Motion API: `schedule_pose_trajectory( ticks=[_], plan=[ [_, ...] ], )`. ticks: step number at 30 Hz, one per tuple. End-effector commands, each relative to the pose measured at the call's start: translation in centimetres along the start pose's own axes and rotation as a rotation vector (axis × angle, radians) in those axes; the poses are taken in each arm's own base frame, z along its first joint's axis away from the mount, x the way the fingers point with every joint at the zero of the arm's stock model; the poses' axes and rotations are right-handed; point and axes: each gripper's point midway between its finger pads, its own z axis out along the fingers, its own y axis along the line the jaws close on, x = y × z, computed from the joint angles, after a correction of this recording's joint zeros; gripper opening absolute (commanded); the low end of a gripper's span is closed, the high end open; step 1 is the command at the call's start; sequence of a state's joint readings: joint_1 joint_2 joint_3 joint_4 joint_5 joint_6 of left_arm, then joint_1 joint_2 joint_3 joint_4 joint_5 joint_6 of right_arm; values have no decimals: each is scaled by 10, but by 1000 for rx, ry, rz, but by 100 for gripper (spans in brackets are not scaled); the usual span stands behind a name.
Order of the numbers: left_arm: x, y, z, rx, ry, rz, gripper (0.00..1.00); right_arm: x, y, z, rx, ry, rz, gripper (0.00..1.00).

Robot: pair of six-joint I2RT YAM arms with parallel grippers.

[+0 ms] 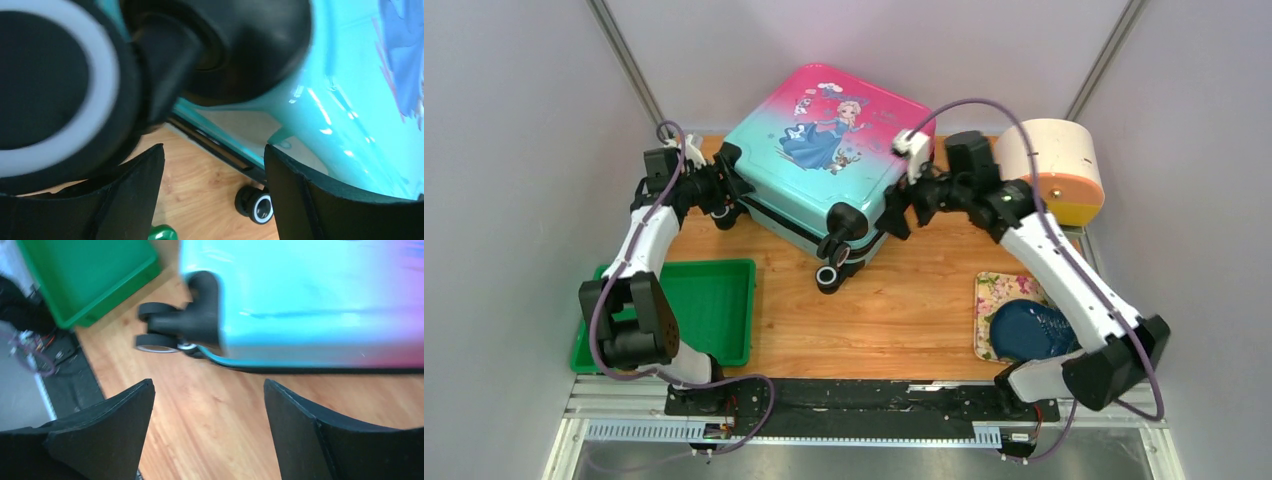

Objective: Open, take out, and arrange the luggage

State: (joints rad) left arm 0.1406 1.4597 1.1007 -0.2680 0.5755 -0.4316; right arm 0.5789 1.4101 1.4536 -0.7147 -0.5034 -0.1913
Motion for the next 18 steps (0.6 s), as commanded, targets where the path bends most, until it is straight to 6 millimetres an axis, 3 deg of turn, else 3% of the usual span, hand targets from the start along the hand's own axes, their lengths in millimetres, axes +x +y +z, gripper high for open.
schedule_pose_trajectory(
  ticks=[1, 2, 3, 5, 7, 8, 9, 10, 12, 14, 15, 17, 18],
  plan=[
    [-61, -12, 25, 72, -109, 112, 81, -23, -58, -59, 188, -141, 129, 85],
    [-69, -9, 33, 73, -108, 129, 81, -23, -90, -75, 278, -169, 189, 85],
    [-72, -8, 36, 66, -108, 136, 81, -22, -110, -75, 320, -176, 273, 85],
    [-74, -3, 39, 57, -103, 153, 81, -36, -156, -97, 440, -243, 346, 85],
    [-69, 0, 37, 51, -89, 162, 82, -33, -197, -91, 487, -259, 463, 84],
    [-63, 0, 35, 66, -69, 171, 82, -47, -217, -104, 523, -309, 486, 84],
    [-58, -2, 34, 83, -56, 181, 82, -53, -230, -104, 538, -340, 527, 84],
    [-54, -5, 29, 102, -44, 193, 82, -46, -250, -93, 542, -330, 562, 84],
    [-39, -20, 20, 190, 3, 245, 84, -68, -266, -99, 540, -384, 534, 84],
    [-23, -35, 5, 271, 17, 287, 86, -63, -289, -85, 544, -373, 552, 84],
    [-18, -39, 1, 295, 22, 304, 88, -78, -297, -89, 543, -416, 533, 84],
    [-7, -46, -9, 328, 17, 327, 89, -75, -320, -76, 543, -439, 595, 83],
    [-4, -47, -12, 327, 16, 329, 90, -88, -329, -80, 559, -484, 582, 82]
  ],
)
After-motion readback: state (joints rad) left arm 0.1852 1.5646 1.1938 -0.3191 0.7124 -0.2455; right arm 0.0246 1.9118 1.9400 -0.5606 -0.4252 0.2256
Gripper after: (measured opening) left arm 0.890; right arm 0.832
